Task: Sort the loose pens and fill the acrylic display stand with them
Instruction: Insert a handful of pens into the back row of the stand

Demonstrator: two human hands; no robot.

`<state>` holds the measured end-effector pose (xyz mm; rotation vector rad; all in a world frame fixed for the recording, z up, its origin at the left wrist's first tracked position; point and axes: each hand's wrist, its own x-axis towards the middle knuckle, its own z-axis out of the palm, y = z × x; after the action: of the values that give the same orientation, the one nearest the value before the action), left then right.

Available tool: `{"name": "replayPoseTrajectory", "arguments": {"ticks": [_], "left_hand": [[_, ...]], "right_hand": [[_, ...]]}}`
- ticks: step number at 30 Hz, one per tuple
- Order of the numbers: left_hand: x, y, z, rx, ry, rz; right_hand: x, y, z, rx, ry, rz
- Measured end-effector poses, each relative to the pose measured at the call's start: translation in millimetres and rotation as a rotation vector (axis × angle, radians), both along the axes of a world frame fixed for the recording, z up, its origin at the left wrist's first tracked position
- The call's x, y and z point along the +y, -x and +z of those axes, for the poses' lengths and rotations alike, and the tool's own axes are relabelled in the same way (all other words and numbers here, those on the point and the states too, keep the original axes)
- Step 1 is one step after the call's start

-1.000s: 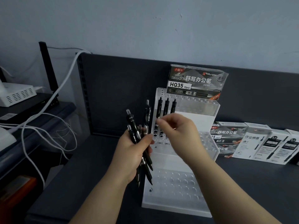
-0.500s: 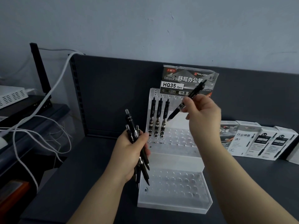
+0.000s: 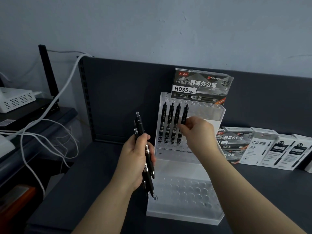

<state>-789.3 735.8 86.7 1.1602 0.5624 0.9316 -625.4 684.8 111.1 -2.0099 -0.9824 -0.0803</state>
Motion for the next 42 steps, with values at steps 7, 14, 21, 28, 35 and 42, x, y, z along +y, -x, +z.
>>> {"name": "replayPoseTrajectory", "arguments": {"ticks": [7,14,21,28,35,42], "left_hand": [[-3.8,0.6,-2.1,0.054,-0.192,-0.079],[-11.8,-6.8,0.0,0.092,-0.284,-0.141],[-10.2,-8.9,-0.8,0.089,-0.251,-0.089],[-0.3,-8.8,-3.8,0.139,-0.238,0.047],[-0.8,-12.2,0.8,0.065,-0.177,0.048],[-0.8,-16.0,-0.7,0.026,-0.122,0.002]], "right_hand": [[-15.0,24.2,5.1,0.062,-0.249,0.049],[-23.5,50.4,12.2,0.488,-0.167,0.448],[-32.9,32.9,27.1,0.629,-0.303,0.422],[-32.0,-0.4,38.4,0.186,-0.451,0.082],[-20.6,-12.0,15.1,0.034,-0.217,0.037],[-18.8,-5.7,13.8,-0.066,-0.115,0.032]]}}
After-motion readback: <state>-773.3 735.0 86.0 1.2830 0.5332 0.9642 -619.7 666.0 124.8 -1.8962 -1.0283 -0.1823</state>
